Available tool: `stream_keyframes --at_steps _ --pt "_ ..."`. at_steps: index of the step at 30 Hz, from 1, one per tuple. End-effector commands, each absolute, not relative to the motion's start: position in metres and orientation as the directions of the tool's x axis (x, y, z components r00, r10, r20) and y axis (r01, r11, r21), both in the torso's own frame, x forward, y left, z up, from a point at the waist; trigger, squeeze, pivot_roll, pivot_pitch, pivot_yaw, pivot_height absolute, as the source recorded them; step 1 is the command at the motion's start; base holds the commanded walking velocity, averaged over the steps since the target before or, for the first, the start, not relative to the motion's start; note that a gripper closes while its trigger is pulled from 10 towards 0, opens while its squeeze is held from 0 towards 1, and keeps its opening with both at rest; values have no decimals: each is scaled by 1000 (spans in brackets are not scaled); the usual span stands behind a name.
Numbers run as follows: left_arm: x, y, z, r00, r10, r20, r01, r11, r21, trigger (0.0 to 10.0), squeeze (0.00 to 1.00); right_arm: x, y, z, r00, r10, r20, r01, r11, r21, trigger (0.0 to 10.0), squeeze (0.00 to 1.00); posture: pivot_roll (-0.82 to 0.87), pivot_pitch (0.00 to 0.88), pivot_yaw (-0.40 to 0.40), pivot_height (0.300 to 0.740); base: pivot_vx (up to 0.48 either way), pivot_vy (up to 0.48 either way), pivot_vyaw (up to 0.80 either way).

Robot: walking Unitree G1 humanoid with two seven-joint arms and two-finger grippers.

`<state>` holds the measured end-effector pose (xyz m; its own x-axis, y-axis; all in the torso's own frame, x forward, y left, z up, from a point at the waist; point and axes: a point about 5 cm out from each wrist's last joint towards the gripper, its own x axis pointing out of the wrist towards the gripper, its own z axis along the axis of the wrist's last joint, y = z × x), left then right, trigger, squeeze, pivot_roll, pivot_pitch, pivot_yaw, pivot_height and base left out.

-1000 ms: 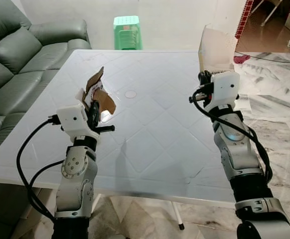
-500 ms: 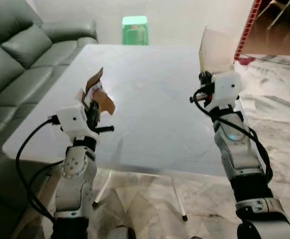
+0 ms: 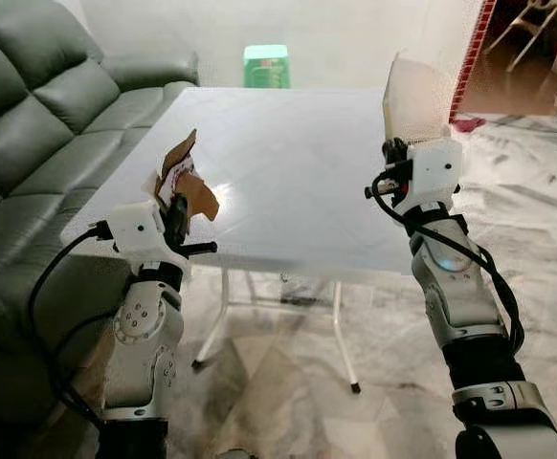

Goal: Picking trash to rubbish bin

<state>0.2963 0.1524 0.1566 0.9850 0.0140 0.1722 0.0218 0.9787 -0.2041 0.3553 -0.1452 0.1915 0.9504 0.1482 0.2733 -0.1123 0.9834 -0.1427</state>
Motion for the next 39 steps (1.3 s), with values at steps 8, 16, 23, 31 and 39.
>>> stream_keyframes --at_steps 8,16,23,31,39 --pt "299 152 162 983 -4 184 39 981 -190 275 0 357 -146 199 947 138 291 -102 986 -135 10000 0 -13 0 50 740 0 0 0" --pt "299 152 149 988 -33 150 55 988 -142 3020 0 358 -144 183 966 143 215 -123 987 -104 10000 0 -13 0 50 740 0 0 0" --pt "291 167 95 999 -34 -20 33 999 -37 1333 0 353 -145 144 985 152 77 -147 987 -59 10000 0 -12 0 50 740 0 0 0" --pt "274 190 62 994 36 -101 -34 999 29 510 0 343 -147 129 985 157 66 -152 985 -80 10000 0 -14 0 50 740 0 0 0" --pt "270 198 60 986 166 -21 -162 978 133 0 0 333 -145 118 987 143 79 -137 987 -83 10000 0 -16 0 51 740 0 0 0"
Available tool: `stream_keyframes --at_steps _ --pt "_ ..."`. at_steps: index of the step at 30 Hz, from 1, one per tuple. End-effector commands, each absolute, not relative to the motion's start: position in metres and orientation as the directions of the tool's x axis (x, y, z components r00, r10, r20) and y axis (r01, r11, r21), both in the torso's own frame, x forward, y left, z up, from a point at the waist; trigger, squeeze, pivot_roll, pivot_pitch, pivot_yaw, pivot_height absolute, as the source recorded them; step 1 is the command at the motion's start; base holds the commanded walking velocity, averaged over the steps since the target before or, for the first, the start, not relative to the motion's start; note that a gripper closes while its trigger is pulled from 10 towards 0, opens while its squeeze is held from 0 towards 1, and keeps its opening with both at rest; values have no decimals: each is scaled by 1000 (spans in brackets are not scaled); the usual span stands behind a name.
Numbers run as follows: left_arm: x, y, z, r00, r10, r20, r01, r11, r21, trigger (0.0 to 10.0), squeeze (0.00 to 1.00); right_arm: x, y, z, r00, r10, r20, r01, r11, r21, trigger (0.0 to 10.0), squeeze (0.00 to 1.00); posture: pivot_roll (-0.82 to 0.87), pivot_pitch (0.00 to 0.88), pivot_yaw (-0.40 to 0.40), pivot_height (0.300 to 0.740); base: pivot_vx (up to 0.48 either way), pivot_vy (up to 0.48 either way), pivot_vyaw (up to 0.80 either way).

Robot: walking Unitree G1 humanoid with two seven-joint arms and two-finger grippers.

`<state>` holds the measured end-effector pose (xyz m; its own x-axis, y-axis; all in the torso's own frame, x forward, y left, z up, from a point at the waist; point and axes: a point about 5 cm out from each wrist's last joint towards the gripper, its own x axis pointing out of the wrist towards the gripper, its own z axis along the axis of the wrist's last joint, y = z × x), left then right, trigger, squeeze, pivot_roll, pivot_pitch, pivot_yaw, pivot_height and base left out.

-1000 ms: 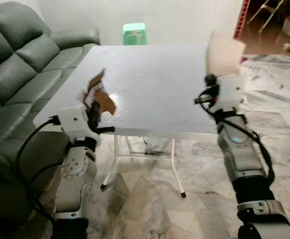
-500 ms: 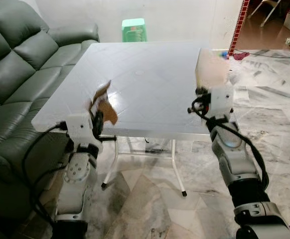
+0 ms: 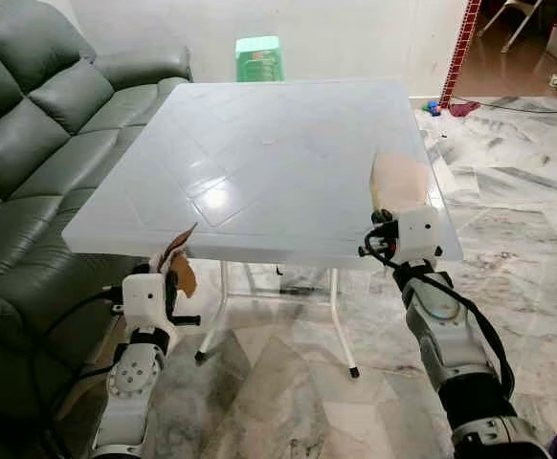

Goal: Picking trash to rubbish bin

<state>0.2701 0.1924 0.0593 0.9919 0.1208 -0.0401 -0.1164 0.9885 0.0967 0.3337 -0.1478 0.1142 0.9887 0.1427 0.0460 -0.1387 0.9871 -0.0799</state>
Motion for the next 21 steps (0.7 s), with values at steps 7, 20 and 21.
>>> stream_keyframes --at_steps 7,20,21 --pt "280 181 56 992 121 -22 -117 984 134 627 0 324 -127 100 986 162 27 -162 987 4 10000 0 -19 0 53 740 0 0 0" --pt "289 170 71 996 82 29 -83 994 65 2863 0 324 -128 101 987 156 27 -156 988 -2 10000 0 -20 0 60 740 0 0 -465" --pt "290 169 71 997 78 27 -79 995 57 2863 0 324 -128 101 987 156 27 -156 988 -3 10000 0 -20 0 60 740 0 0 -788"
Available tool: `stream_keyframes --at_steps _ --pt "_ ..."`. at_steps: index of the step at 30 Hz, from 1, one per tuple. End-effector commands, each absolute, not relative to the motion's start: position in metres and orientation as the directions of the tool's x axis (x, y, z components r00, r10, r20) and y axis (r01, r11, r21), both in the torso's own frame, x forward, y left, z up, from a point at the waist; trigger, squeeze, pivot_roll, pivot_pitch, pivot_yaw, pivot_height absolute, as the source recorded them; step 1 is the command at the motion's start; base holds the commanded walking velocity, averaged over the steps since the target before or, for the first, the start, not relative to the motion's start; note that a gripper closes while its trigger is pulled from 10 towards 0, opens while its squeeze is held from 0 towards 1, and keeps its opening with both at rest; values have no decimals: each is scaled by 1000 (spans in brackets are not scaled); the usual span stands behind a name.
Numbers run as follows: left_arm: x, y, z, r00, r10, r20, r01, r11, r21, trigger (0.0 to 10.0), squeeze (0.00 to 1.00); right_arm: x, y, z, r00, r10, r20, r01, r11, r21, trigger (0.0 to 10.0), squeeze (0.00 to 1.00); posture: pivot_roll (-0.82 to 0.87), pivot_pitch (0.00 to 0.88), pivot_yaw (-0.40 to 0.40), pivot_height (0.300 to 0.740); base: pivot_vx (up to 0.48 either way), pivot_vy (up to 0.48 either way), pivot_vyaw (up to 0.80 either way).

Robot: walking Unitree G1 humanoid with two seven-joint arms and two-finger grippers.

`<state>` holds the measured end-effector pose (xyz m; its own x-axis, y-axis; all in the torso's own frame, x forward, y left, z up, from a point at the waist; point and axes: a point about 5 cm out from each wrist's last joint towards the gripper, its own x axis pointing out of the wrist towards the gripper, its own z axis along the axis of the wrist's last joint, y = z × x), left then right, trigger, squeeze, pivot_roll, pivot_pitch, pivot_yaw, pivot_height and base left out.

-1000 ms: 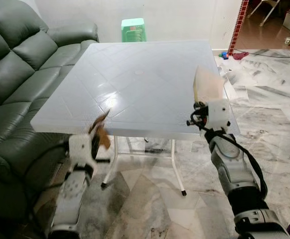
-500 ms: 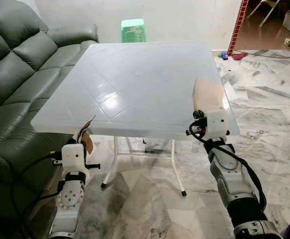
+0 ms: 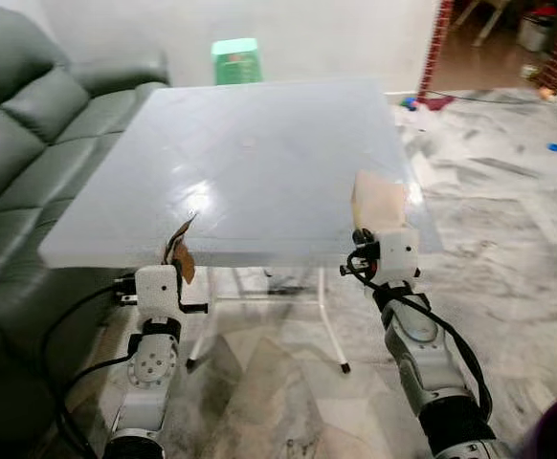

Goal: Picking trash to rubbish bin

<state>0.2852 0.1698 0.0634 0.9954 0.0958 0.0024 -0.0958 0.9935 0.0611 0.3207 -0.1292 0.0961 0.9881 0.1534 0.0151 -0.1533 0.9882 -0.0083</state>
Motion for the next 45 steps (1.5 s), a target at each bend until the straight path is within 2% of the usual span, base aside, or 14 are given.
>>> stream_keyframes --at_steps 1,6,9,10,21,45 --pt "290 167 71 997 71 20 -72 996 44 3176 0 324 -129 102 988 153 28 -153 988 -3 10000 0 -20 0 60 740 0 0 -788" --pt "289 165 70 999 48 12 -48 999 18 3569 0 325 -129 103 988 151 29 -151 988 -5 10000 0 -20 0 60 740 0 0 -788" --pt "290 164 70 1000 29 8 -29 1000 -3 3176 0 326 -130 104 989 147 30 -147 989 -8 10000 0 -20 0 61 740 0 0 -788" --pt "290 164 70 1000 26 8 -26 1000 -5 2745 0 326 -130 104 989 146 30 -146 989 -8 10000 0 -20 0 62 740 0 0 -788" --pt "291 166 71 1000 18 -3 -18 1000 -16 2353 0 328 -134 105 991 133 30 -133 991 -11 10000 0 -19 0 63 740 0 184 -788" --pt "290 163 71 1000 -7 -5 7 1000 -7 3137 0 331 -139 107 993 114 32 -114 993 -16 10000 0 -23 0 65 740 0 0 -788"
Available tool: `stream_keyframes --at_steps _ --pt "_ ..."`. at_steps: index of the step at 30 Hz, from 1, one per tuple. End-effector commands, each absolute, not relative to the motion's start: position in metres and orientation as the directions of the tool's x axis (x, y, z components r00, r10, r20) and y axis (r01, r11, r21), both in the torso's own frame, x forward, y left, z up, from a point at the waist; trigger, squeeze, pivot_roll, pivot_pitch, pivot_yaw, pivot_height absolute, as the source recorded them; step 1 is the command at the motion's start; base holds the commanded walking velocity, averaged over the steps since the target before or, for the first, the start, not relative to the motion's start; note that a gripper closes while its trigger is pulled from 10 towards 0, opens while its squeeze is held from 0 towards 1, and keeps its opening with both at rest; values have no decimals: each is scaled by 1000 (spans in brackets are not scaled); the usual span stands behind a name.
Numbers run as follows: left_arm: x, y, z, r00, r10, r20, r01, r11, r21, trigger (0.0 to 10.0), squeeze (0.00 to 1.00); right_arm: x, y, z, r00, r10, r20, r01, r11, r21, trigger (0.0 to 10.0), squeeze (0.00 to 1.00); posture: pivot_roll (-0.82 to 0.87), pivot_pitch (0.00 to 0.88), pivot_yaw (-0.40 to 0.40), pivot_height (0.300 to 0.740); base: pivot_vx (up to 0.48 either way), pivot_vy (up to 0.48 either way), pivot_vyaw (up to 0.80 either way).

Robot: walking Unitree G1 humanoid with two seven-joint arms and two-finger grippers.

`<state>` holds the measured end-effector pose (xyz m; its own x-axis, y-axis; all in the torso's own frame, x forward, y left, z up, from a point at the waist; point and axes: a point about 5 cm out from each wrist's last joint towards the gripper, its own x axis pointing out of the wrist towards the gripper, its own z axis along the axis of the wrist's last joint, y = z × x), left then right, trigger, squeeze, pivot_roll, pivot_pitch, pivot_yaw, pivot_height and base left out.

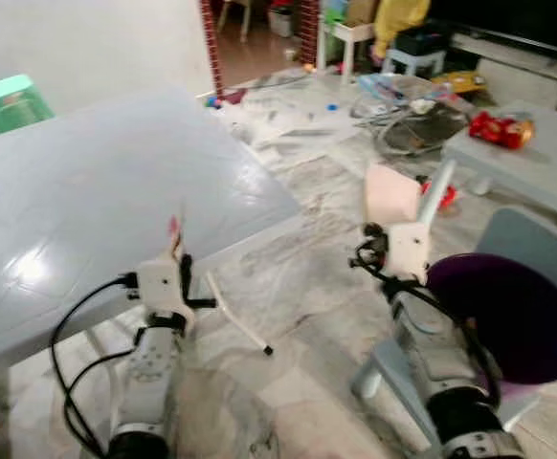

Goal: Picking trash to rubbish bin

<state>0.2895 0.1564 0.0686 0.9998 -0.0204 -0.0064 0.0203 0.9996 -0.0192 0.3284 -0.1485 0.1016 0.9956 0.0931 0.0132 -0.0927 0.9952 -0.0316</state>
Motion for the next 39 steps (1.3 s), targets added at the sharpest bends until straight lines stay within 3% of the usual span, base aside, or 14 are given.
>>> stream_keyframes --at_steps 1,11,17,31,33,35,39 --pt "290 163 71 1000 -7 -5 7 1000 -7 3098 0 331 -140 107 993 113 32 -113 993 -16 10000 0 -23 0 66 740 0 0 -788" --pt "290 163 71 1000 -9 -7 9 1000 -4 2980 0 332 -140 107 994 109 33 -108 994 -17 10000 0 -22 0 66 740 0 0 -788" --pt "291 161 72 1000 -24 -4 24 1000 -7 2196 0 332 -144 107 995 95 26 -95 995 -18 10000 0 -23 0 65 740 0 0 -788" --pt "294 156 77 998 -64 7 64 998 -16 2000 0 333 -149 105 997 77 13 -77 997 -16 10000 0 -26 0 71 740 0 0 -788" --pt "295 155 79 997 -73 9 73 997 -9 1647 0 333 -149 105 996 86 18 -86 996 -9 10000 0 -26 0 74 740 0 0 -394" --pt "297 154 82 997 -76 19 76 997 -1 39 0 332 -147 105 995 102 23 -102 995 -19 10000 0 -25 0 73 740 0 0 0" --pt "298 154 85 997 -74 29 75 997 0 0 0 330 -140 106 988 153 34 -152 988 -39 10000 0 -24 0 75 740 0 0 0"
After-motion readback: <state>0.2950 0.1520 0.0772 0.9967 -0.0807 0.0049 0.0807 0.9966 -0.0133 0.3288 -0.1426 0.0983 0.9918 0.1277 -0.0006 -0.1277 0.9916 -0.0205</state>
